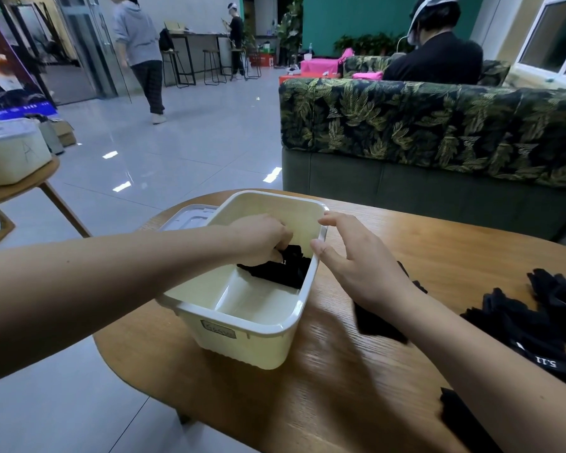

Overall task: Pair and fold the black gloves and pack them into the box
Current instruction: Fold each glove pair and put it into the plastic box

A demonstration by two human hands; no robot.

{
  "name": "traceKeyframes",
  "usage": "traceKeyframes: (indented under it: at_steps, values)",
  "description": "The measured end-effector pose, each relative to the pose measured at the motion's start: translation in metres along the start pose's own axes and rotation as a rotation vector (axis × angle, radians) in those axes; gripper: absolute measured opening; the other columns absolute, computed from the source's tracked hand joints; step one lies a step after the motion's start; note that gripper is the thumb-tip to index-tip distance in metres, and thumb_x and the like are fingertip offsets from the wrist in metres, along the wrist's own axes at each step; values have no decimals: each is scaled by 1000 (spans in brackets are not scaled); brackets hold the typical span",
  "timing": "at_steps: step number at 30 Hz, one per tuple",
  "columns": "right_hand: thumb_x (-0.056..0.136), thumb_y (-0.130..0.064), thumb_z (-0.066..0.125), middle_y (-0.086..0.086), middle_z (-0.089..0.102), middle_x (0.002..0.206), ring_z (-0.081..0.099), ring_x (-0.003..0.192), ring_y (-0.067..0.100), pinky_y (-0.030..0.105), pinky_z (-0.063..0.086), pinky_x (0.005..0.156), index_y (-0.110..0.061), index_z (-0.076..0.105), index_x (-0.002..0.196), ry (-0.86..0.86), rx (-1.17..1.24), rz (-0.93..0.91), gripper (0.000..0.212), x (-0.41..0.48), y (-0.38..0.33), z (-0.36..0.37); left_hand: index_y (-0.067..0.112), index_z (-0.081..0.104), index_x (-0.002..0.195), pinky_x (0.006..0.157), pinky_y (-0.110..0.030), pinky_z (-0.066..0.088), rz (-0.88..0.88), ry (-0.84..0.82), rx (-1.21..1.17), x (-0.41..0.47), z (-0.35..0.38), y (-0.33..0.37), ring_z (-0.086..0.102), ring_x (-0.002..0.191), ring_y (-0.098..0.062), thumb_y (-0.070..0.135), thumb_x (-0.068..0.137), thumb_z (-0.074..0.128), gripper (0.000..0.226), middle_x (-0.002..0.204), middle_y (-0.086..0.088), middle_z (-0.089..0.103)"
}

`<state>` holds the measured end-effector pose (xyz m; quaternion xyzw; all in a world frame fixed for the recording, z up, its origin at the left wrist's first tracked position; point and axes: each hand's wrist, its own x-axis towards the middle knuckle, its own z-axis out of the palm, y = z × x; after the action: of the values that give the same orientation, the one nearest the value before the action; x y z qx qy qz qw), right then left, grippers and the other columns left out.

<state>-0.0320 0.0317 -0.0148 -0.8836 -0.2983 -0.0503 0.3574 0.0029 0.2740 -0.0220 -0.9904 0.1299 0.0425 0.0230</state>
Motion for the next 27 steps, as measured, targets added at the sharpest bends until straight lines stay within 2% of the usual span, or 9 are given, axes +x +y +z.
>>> traceKeyframes:
  at_steps: [5, 7, 9, 11, 13, 16, 21, 24, 27]
  values:
    - [108, -41, 55, -10, 49, 156, 43, 141, 6, 16, 28, 101, -24, 50, 149, -4, -8, -1, 45, 1, 0, 0, 26, 53, 100, 74, -35, 46, -45, -100, -79, 5, 3, -10, 58, 96, -27, 29, 99, 70, 18, 96, 3, 58]
    - [108, -41, 54, -10, 49, 156, 43, 141, 6, 15, 28, 101, -24, 50, 149, -3, -8, -2, 44, 0, 0, 1, 26, 55, 101, 74, -34, 48, -25, -153, -106, 6, -2, -10, 58, 92, -25, 28, 97, 73, 19, 93, 6, 59]
    - [108, -42, 54, -11, 48, 156, 43, 140, 4, 15, 28, 100, -25, 50, 149, -4, -8, -1, 44, 0, 0, 2, 26, 59, 105, 81, -38, 56, -8, -225, -116, 8, -7, -8, 63, 95, -25, 29, 95, 75, 18, 95, 8, 62]
    - [108, -42, 54, -11, 48, 157, 42, 141, 4, 15, 27, 101, -24, 51, 149, 1, -6, -2, 44, 1, 1, 3, 24, 61, 112, 84, -38, 55, -5, -281, -97, 10, -10, -6, 64, 98, -26, 29, 97, 72, 19, 99, 6, 63]
    - [108, -42, 54, -10, 47, 159, 41, 143, 5, 15, 27, 102, -24, 51, 149, 6, -3, -3, 44, 1, 2, 3, 26, 58, 110, 81, -37, 52, -11, -296, -96, 13, -7, -5, 63, 97, -28, 25, 100, 66, 13, 95, 7, 61]
    - [108, -42, 55, -11, 48, 157, 42, 141, 3, 14, 27, 101, -24, 50, 149, 11, 3, -2, 44, 1, 3, 4, 30, 57, 105, 76, -33, 49, -27, -280, -84, 17, -1, -5, 61, 92, -27, 21, 101, 61, 10, 86, 12, 57]
    - [108, -42, 54, -11, 49, 155, 43, 139, 3, 15, 28, 101, -24, 49, 148, 25, 18, -1, 44, 0, 4, 7, 27, 62, 96, 66, -31, 44, -52, -135, 10, 16, 7, 0, 62, 90, -25, 34, 94, 74, 14, 87, 7, 61]
    - [109, -41, 54, -11, 49, 154, 42, 139, 3, 15, 28, 101, -24, 50, 148, 26, 23, -3, 43, 0, 3, 8, 27, 68, 90, 64, -30, 49, -67, -76, 2, 17, 8, 1, 66, 91, -27, 31, 90, 77, 10, 87, 6, 63]
    - [108, -42, 54, -11, 51, 153, 44, 140, 5, 17, 30, 102, -24, 49, 148, 24, 31, -1, 44, 0, 3, 6, 26, 70, 88, 64, -27, 46, -65, -64, -47, 13, -1, 3, 65, 90, -24, 27, 90, 77, 7, 82, 11, 61]
